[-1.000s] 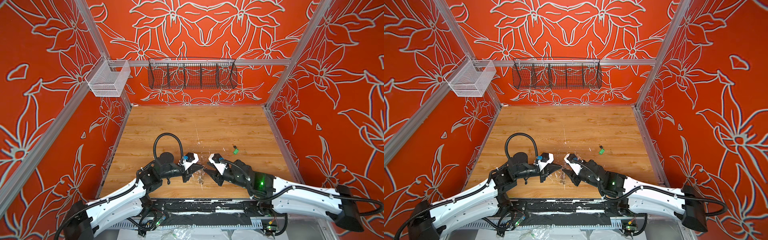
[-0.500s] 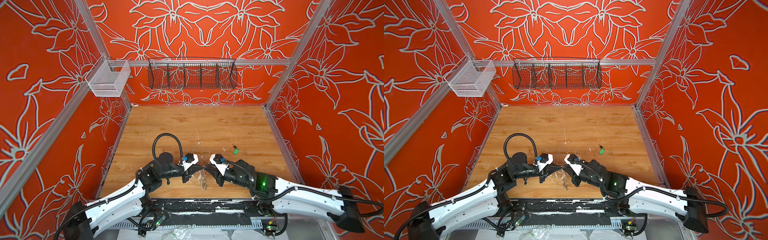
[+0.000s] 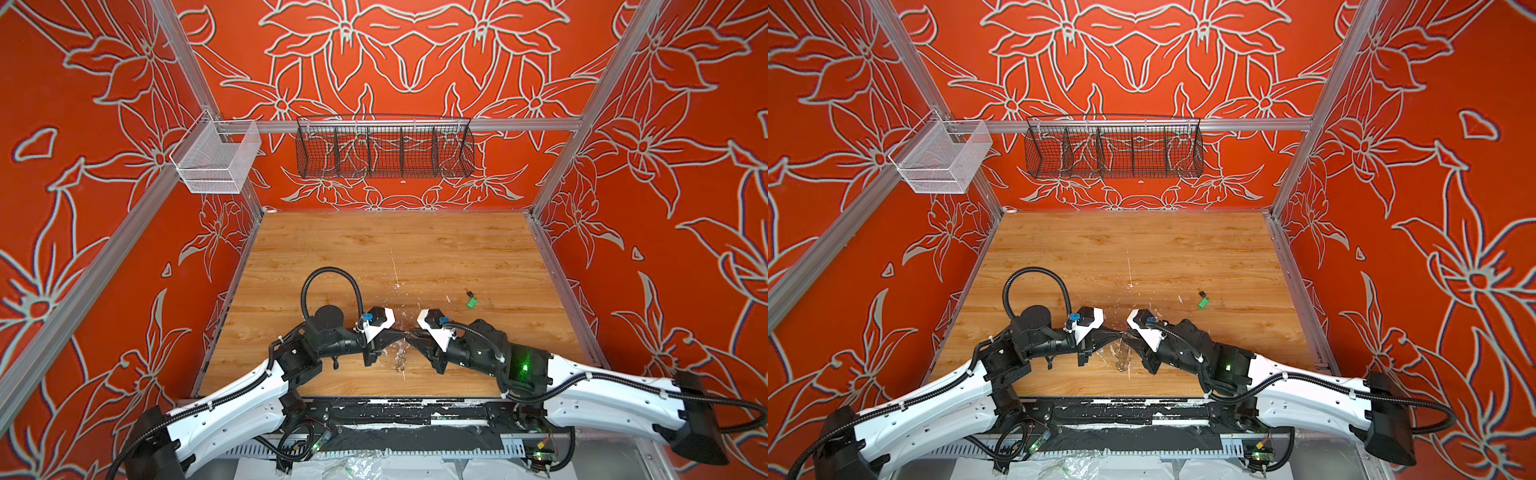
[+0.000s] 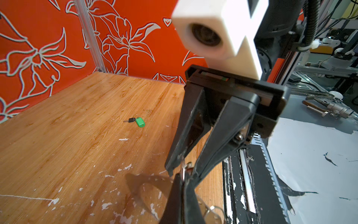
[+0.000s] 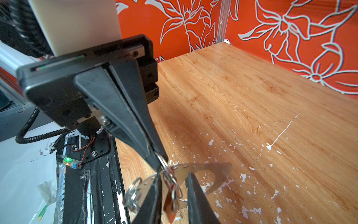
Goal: Attach keys to a key ring
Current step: Insert the key into the keyring.
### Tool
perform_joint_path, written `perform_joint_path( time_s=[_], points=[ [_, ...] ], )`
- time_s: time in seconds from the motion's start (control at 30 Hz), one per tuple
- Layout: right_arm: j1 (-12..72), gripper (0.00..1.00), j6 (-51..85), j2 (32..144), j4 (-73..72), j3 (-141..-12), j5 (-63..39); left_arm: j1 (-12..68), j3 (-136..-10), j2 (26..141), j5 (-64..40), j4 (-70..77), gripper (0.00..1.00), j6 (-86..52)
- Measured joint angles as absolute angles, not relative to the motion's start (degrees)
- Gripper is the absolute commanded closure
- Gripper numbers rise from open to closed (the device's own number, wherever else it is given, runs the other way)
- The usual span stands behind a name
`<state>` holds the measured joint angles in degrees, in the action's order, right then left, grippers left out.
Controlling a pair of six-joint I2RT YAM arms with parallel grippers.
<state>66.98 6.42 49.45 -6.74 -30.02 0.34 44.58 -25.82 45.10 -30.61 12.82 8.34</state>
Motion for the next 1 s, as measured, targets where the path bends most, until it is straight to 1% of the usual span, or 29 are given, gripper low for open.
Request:
perform_joint_path(
  time_s=[0.07, 0.23, 0.27, 0.37, 0.4, 0.47, 0.5, 0.53, 0.57, 0.63, 0.8, 0.93, 1.0],
  points=[
    [66.98, 0.85, 6.31, 49.47, -6.7, -29.78, -0.32, 44.58, -25.82, 45.1, -30.7, 12.93, 1.0, 8.36],
    [66.92, 0.98, 6.28, 49.45, -6.72, -29.71, -0.78, 44.58, -25.82, 45.1, -30.76, 12.97, 1.0, 8.36],
    [66.87, 1.0, 6.42, 49.43, -6.72, -29.69, -0.89, 44.56, -25.82, 45.1, -30.76, 12.97, 1.0, 8.38],
    [66.85, 1.0, 6.22, 49.34, -6.76, -29.54, -0.97, 44.58, -25.82, 45.04, -30.74, 12.91, 1.0, 8.38],
    [66.85, 1.0, 6.22, 49.28, -6.81, -29.5, -0.97, 44.58, -25.82, 44.95, -30.7, 12.88, 0.97, 8.36],
    [66.87, 1.0, 6.26, 49.08, -6.79, -29.5, -0.86, 44.58, -25.74, 44.56, -30.5, 12.97, 0.84, 8.4],
    [66.87, 1.0, 6.33, 48.88, -6.63, -29.5, -0.6, 44.58, -25.52, 44.1, -30.13, 13.19, 0.72, 8.34],
    [66.87, 1.0, 6.44, 48.69, -6.31, -29.47, -0.23, 44.58, -25.17, 43.48, -29.71, 13.61, 0.64, 8.12],
    [66.87, 1.0, 6.52, 48.49, -5.96, -29.43, 0.1, 44.58, -24.82, 42.92, -29.34, 14.04, 0.62, 8.23],
    [66.87, 1.0, 6.92, 48.1, -5.1, -29.34, 1.02, 44.58, -24.14, 41.82, -28.58, 14.33, 0.59, 7.88],
    [66.87, 1.0, 8.4, 47.53, -3.7, -29.34, 1.93, 44.58, -24.12, 41.56, -28.16, 13.45, 0.56, 8.14],
    [66.87, 1.0, 9.78, 48.45, -1.48, -29.5, 2.72, 44.58, -26.24, 43.33, -28.32, 10.63, 0.52, 9.17],
    [66.87, 1.0, 10.31, 49.43, -0.14, -30.09, 2.83, 44.58, -27.92, 44.45, -28.29, 8.95, 0.51, 9.63]
  ],
)
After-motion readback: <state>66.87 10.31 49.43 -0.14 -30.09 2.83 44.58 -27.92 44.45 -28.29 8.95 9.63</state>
